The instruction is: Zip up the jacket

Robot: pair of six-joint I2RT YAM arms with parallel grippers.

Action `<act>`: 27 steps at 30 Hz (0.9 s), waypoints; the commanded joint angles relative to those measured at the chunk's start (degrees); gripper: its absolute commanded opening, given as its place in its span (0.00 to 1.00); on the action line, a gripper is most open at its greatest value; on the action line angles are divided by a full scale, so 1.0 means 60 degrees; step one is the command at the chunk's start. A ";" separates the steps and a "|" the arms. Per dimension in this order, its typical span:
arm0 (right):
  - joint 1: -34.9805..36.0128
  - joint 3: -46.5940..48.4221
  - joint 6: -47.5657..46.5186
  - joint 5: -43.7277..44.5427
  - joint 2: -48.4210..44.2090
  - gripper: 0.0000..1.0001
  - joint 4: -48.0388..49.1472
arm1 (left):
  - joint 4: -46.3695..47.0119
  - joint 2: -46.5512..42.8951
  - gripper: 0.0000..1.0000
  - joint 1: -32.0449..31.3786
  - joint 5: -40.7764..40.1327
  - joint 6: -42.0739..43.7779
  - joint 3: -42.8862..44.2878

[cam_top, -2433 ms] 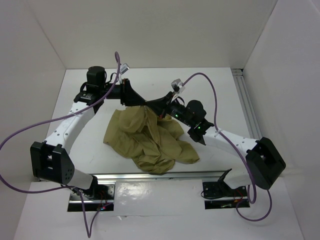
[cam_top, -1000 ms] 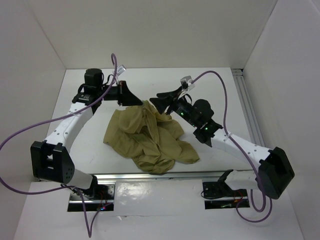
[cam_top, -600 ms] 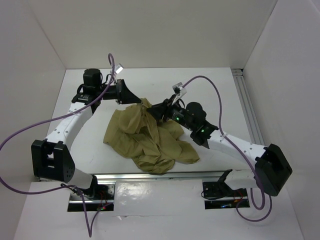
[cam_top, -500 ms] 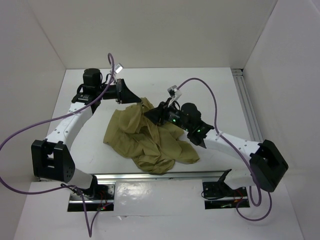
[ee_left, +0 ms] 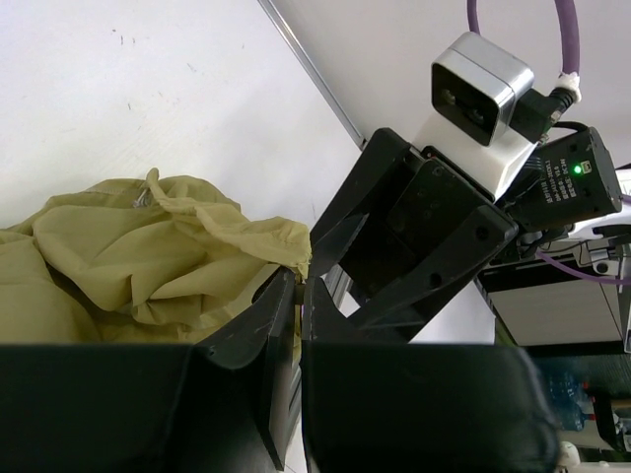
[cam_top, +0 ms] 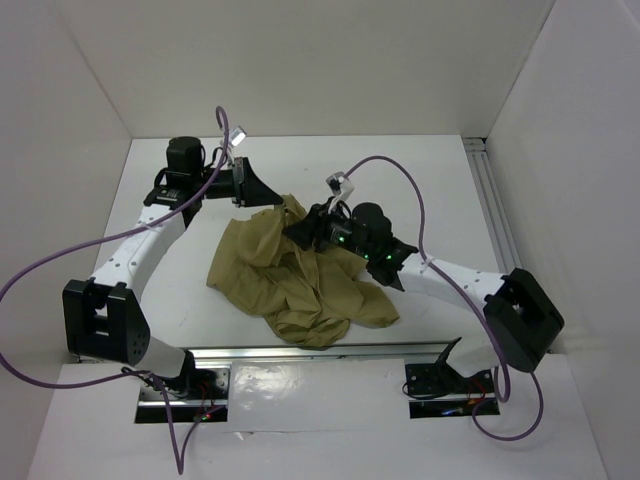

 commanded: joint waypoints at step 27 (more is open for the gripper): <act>0.0055 0.0077 -0.0367 0.0837 -0.0512 0.00 0.0263 | 0.0403 -0.0012 0.00 0.0222 -0.0022 -0.0166 0.0005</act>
